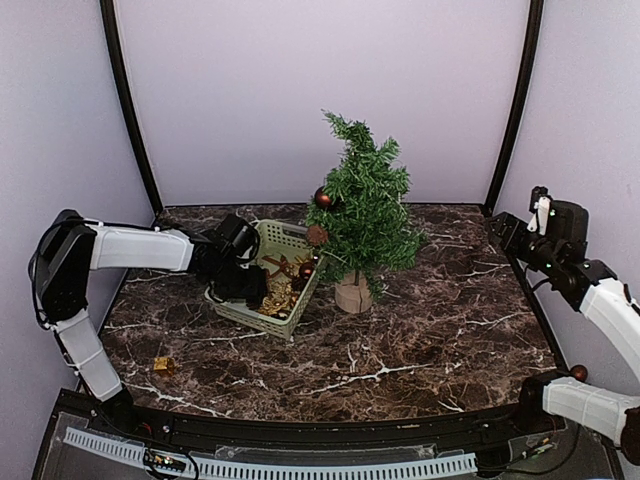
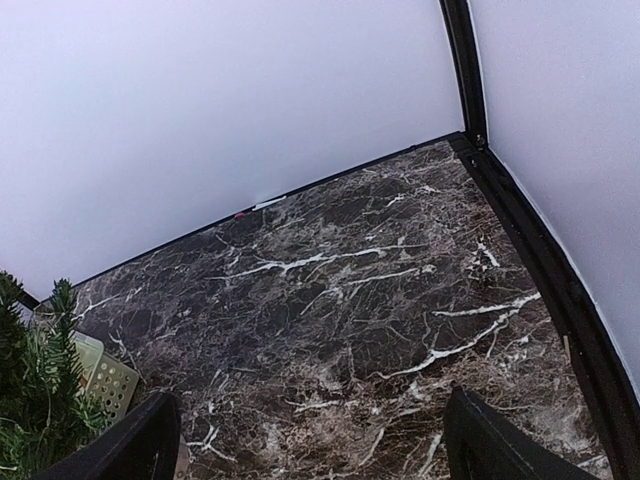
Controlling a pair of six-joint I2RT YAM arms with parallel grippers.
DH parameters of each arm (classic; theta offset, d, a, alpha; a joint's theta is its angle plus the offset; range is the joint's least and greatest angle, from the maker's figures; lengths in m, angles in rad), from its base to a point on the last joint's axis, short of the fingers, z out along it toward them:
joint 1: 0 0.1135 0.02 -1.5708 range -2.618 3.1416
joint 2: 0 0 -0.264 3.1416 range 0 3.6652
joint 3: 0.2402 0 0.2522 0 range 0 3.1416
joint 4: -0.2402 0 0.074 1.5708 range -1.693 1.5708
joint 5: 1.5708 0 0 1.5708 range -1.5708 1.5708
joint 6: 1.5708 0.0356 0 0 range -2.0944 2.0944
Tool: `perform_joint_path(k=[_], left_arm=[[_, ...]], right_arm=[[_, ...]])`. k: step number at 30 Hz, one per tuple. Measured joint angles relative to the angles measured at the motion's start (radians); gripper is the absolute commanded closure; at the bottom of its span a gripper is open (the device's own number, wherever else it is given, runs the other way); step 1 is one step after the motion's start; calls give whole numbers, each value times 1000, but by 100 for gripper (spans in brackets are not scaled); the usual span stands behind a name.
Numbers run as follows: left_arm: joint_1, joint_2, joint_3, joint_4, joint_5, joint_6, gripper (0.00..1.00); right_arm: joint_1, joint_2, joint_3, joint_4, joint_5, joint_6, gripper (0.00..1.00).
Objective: Decorate the small christmas tree
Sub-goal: Pick up the ornament pinecone from the bin.
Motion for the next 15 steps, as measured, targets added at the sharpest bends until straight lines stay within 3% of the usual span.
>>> perform_joint_path(k=[15], left_arm=[[7, 50, 18, 2, 8, -10, 56]], right_arm=[[0, -23, -13, 6, 37, 2, 7]])
